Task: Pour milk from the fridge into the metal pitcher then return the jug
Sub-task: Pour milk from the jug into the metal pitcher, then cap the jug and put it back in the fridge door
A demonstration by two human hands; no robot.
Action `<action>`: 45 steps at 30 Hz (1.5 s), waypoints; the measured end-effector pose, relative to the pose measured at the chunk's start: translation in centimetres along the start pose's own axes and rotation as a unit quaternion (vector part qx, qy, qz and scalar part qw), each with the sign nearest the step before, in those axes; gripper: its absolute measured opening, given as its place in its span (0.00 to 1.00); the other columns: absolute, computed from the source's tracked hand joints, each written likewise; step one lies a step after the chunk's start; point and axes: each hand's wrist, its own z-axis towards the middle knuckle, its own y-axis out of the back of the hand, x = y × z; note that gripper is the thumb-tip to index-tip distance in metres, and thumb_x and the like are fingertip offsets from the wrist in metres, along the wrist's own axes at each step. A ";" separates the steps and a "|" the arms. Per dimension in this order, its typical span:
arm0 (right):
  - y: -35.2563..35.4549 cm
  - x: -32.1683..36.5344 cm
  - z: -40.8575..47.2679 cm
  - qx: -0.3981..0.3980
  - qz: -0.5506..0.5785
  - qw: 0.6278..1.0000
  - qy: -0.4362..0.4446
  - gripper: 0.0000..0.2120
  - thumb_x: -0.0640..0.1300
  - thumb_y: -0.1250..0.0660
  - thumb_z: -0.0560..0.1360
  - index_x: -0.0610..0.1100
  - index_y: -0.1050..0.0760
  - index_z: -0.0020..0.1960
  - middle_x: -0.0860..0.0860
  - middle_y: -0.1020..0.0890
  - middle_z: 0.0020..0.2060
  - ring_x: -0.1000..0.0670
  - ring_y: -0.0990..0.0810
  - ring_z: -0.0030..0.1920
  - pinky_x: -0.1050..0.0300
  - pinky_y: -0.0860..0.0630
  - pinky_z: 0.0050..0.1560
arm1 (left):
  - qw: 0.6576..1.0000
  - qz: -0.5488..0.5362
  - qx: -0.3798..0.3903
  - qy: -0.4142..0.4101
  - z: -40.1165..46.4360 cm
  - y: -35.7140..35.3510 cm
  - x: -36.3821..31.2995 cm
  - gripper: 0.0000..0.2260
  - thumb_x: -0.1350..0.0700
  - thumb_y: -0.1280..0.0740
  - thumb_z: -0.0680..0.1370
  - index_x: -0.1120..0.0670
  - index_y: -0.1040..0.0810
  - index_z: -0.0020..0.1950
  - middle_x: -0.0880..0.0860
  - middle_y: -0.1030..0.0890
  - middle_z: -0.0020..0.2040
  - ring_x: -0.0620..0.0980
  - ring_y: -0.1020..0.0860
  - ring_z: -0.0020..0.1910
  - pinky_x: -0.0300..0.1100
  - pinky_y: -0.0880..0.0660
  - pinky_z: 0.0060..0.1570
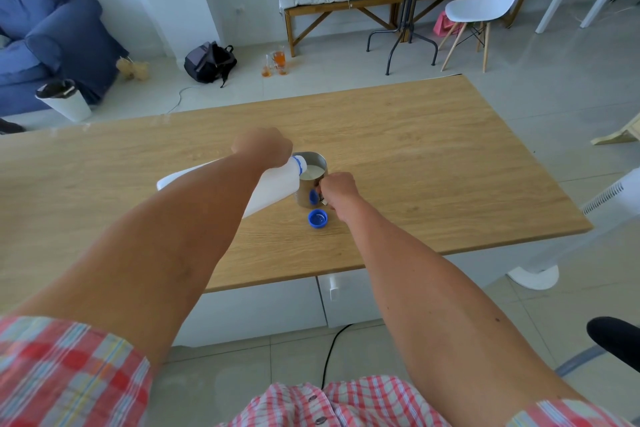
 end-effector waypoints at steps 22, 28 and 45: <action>0.1 -2.1 -3.0 -0.088 -0.081 0.984 0.131 0.18 0.56 0.36 0.79 0.41 0.22 0.56 0.44 0.17 0.53 0.42 0.15 0.47 0.46 0.18 0.47 | 0.984 -0.173 -0.033 0.039 -1.9 -3.2 2.7 0.10 0.55 0.45 0.78 0.55 0.29 0.38 0.54 0.25 0.40 0.54 0.29 0.35 0.45 0.34 0.36; -0.5 -6.2 -7.1 -0.177 -0.095 0.974 0.108 0.10 0.48 0.38 0.76 0.46 0.30 0.55 0.50 0.22 0.53 0.48 0.20 0.42 0.45 0.21 0.44 | 0.951 -0.293 -0.074 0.065 -3.8 -2.3 4.5 0.13 0.52 0.46 0.79 0.56 0.35 0.37 0.53 0.32 0.35 0.53 0.36 0.31 0.45 0.40 0.32; -4.0 -8.7 -5.8 -0.191 -0.217 0.951 0.110 0.14 0.54 0.27 0.74 0.46 0.21 0.53 0.47 0.21 0.51 0.44 0.20 0.46 0.49 0.20 0.46 | 0.720 -0.655 -0.217 0.069 -7.7 -5.7 7.7 0.18 0.50 0.46 0.82 0.54 0.43 0.33 0.54 0.39 0.31 0.51 0.41 0.32 0.47 0.43 0.33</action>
